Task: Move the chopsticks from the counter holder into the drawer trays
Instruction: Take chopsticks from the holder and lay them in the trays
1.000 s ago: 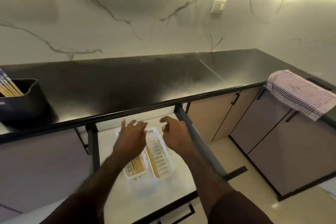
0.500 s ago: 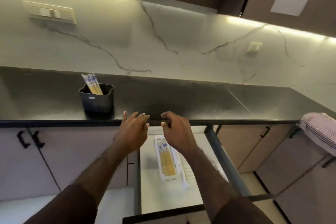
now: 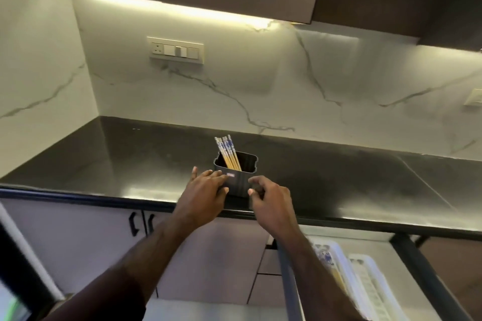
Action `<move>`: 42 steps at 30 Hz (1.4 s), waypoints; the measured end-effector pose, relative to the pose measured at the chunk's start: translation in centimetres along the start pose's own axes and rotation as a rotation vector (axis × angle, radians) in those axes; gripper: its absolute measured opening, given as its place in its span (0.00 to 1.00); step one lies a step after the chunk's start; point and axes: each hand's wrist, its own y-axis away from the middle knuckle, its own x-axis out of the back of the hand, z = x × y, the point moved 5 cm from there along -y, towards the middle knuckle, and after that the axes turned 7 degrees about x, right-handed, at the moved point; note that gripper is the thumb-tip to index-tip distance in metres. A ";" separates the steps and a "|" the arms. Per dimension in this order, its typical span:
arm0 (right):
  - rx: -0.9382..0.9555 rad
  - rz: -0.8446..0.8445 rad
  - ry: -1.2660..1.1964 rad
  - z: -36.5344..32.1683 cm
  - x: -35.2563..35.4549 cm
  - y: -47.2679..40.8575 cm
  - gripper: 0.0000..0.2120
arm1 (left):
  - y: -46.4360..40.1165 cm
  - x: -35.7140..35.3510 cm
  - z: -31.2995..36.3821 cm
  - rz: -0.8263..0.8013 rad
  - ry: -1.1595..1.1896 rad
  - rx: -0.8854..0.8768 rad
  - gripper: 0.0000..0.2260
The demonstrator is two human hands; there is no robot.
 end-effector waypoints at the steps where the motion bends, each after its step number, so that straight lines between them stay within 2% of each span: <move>1: 0.000 -0.003 0.003 -0.3 -1.0 -1.0 0.14 | -0.7 0.1 -1.1 -0.012 -0.005 0.008 0.17; 14: -0.080 0.025 0.049 3.7 -8.5 -11.8 0.15 | -11.1 -4.4 -7.7 -0.082 0.001 0.031 0.17; 23: -0.108 -0.072 0.027 7.8 -12.3 -20.9 0.13 | -19.9 -8.6 -10.6 -0.013 0.115 0.260 0.12; 26: -0.137 -0.121 0.035 9.2 -13.6 -22.6 0.11 | -22.2 -9.7 -11.5 -0.019 0.235 0.384 0.11; 30: -0.145 -0.176 0.055 10.3 -14.9 -23.6 0.12 | -23.6 -11.5 -13.9 -0.061 0.589 0.699 0.05; 32: -0.144 -0.183 0.063 10.6 -15.4 -23.9 0.12 | -23.9 -12.7 -14.8 -0.089 0.760 0.789 0.02; 35: -0.142 -0.181 0.092 11.1 -15.9 -24.1 0.12 | -24.6 -13.7 -15.3 -0.094 0.884 0.808 0.07; 42: -0.150 -0.211 0.045 11.7 -16.3 -24.4 0.11 | -25.9 -15.2 -15.4 -0.099 0.877 0.799 0.03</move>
